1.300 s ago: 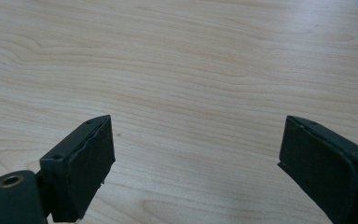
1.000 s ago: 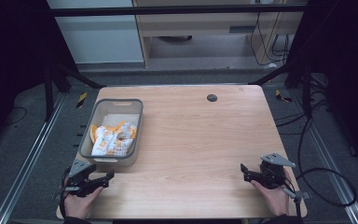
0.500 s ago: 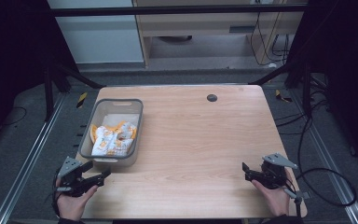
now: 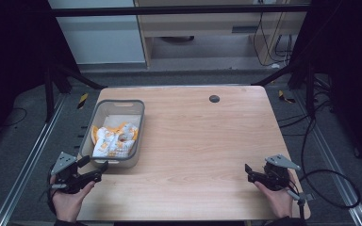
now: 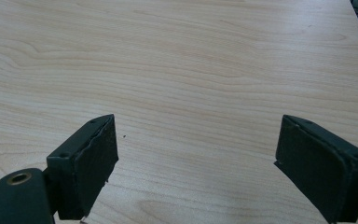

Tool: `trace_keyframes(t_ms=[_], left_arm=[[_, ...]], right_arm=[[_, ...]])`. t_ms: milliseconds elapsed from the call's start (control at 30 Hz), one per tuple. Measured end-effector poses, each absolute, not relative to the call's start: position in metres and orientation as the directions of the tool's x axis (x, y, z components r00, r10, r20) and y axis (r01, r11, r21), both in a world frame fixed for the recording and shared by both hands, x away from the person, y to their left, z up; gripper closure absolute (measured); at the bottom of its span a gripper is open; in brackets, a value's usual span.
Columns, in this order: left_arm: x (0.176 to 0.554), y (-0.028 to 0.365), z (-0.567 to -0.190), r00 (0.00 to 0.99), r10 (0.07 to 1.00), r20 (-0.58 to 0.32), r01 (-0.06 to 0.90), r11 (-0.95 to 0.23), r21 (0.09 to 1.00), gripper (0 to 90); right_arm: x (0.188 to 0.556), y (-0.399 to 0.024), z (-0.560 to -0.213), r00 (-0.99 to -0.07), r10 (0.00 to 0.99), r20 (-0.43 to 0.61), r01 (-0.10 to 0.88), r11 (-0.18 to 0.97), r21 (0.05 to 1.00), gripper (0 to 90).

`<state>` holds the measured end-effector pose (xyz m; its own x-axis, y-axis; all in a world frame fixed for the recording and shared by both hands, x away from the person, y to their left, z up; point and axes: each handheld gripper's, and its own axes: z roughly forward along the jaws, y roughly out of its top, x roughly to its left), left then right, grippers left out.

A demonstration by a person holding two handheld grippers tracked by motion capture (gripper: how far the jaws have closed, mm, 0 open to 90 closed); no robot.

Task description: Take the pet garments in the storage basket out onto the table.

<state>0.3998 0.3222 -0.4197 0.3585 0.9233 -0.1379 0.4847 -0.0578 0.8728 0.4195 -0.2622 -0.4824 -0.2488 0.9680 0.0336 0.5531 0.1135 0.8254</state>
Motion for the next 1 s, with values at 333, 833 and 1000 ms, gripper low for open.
trace_keyframes(t_ms=[333, 833, 1000], left_arm=[[0.407, 0.32, -0.405, 0.371, 0.919, -0.134, 0.489, -0.07, 0.87, 18.5], [0.422, 0.316, -0.386, 0.393, 0.911, -0.124, 0.478, -0.087, 0.874, 17.9], [0.429, 0.317, -0.383, 0.393, 0.912, -0.118, 0.481, -0.094, 0.872, 17.9]], right_arm=[[0.42, -0.262, -0.484, -0.254, 0.967, 0.027, 0.554, 0.123, 0.824, 12.7], [0.421, -0.261, -0.485, -0.267, 0.963, 0.028, 0.556, 0.13, 0.821, 12.7], [0.42, -0.259, -0.485, -0.275, 0.961, 0.029, 0.555, 0.134, 0.821, 12.7]])
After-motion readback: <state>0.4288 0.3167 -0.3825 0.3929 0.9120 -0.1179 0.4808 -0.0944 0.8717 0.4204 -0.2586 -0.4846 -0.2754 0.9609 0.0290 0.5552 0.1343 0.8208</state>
